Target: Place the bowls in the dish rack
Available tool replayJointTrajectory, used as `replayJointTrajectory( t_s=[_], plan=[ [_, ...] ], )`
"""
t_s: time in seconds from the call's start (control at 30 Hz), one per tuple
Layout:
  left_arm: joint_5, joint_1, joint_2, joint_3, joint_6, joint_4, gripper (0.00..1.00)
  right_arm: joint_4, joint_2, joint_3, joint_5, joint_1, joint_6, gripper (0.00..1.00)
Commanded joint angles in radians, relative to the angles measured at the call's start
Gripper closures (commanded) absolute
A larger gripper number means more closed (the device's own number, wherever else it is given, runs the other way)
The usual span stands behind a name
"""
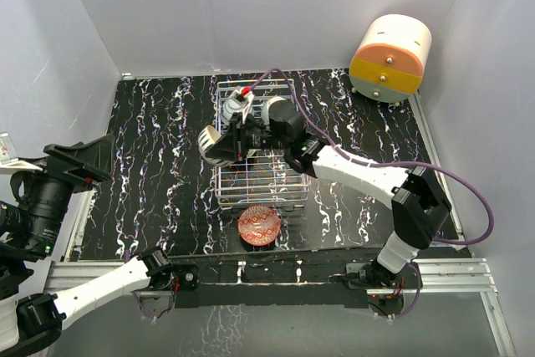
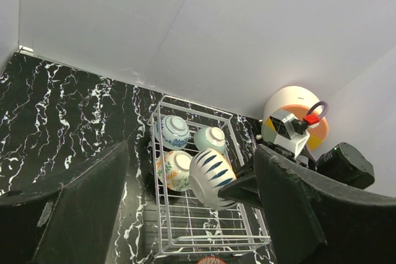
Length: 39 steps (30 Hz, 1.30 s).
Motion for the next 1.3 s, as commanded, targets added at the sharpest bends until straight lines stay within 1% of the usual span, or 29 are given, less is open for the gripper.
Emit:
replayJointTrajectory(
  t_s=[0.0,0.1,0.2,0.33,0.43,0.63,0.87,1.03,1.17,1.27],
  plan=[
    [0.005,-0.002,0.031,0.019,0.008,0.007,0.2,0.229,-0.034,-0.072,-0.089,-0.078,0.141,0.92],
    [0.005,-0.002,0.035,0.019,0.007,0.006,0.2,0.343,-0.014,-0.151,-0.135,-0.141,0.256,0.92],
    [0.002,-0.002,0.042,0.023,0.007,0.003,0.2,0.499,0.016,-0.237,-0.176,-0.191,0.379,0.92],
    [-0.001,-0.002,0.047,0.023,0.007,0.002,0.2,0.681,0.08,-0.303,-0.226,-0.232,0.506,0.92],
    [-0.004,-0.002,0.048,0.019,0.006,0.002,0.2,0.725,0.128,-0.307,-0.251,-0.233,0.552,0.92],
    [-0.007,-0.002,0.049,0.012,0.004,0.006,0.2,0.688,0.146,-0.334,-0.244,-0.233,0.568,0.92],
    [-0.011,-0.002,0.049,-0.001,0.01,0.018,0.2,0.573,0.14,-0.374,-0.207,-0.232,0.567,0.92],
    [-0.009,-0.002,0.05,-0.001,0.01,0.018,0.2,0.488,0.14,-0.368,-0.178,-0.231,0.536,0.92],
    [-0.008,-0.002,0.047,0.002,0.01,0.018,0.2,0.491,0.161,-0.365,-0.181,-0.231,0.556,0.92],
    [-0.012,-0.002,0.046,0.005,0.012,0.014,0.2,0.547,0.188,-0.366,-0.188,-0.223,0.599,0.92]
  ],
)
